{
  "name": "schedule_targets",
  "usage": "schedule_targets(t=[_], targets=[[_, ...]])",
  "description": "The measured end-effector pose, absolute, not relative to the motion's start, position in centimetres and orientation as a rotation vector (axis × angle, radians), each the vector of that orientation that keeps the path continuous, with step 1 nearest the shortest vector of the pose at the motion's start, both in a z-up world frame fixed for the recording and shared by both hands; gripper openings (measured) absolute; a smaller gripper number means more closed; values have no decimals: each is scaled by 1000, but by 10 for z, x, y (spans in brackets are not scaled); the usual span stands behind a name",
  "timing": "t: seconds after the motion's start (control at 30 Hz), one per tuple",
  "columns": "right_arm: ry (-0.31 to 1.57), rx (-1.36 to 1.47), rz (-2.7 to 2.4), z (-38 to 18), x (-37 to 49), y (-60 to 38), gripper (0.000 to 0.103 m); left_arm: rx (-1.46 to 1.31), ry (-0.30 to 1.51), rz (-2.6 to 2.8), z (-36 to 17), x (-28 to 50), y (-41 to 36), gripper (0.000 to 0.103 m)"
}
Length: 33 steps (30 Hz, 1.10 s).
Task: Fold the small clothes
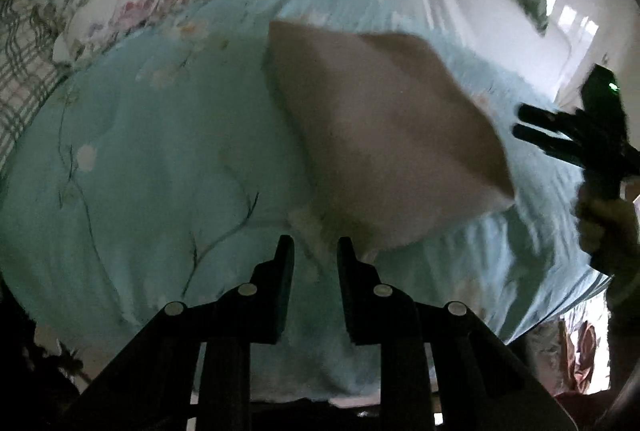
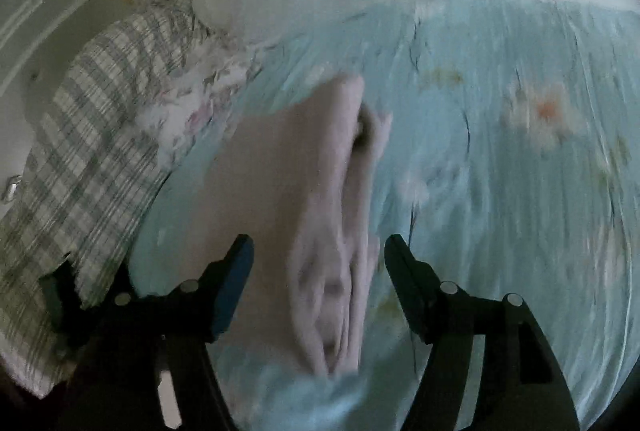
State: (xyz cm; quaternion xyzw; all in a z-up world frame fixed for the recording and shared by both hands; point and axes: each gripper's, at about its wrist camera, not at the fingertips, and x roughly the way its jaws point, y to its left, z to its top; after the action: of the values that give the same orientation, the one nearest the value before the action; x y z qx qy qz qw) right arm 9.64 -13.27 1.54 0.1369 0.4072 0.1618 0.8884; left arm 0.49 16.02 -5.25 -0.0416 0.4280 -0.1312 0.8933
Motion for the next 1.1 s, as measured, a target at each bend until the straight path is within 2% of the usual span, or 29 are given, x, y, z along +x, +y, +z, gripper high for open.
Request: schedule_targets(t=[0.1,0.17,0.2,0.3,0.43,0.63,0.9,1.0,1.1], targets=[[883,282,301,8,131,-120,68,-86,861,-306,-46,13,148,22],[933,328,344,-4,152,-116,46,-89,851,-329,-46,17,142,22],[972,335,332,-13,162,-114,21,-88,844,-345,-45,18,138,22],[984,298,330,-15,173,-108,15,-100,843,-401,-54,25,128,22],[886,286,344,16,169,-118,12,-90,884,-431,-64,41,118,22],[1000,321,305,-27,183,-132,13,-57,932,-452,-77,51,92,22],[977,296,306,-13,163,-125,14,-39,939,-429,-77,44,107,24],[995,315,278,-21,163,-127,19,-69,950,-429,-79,47,118,23],[971,328,265,-10,153,-130,19,-70,956,-431,-75,45,120,23]])
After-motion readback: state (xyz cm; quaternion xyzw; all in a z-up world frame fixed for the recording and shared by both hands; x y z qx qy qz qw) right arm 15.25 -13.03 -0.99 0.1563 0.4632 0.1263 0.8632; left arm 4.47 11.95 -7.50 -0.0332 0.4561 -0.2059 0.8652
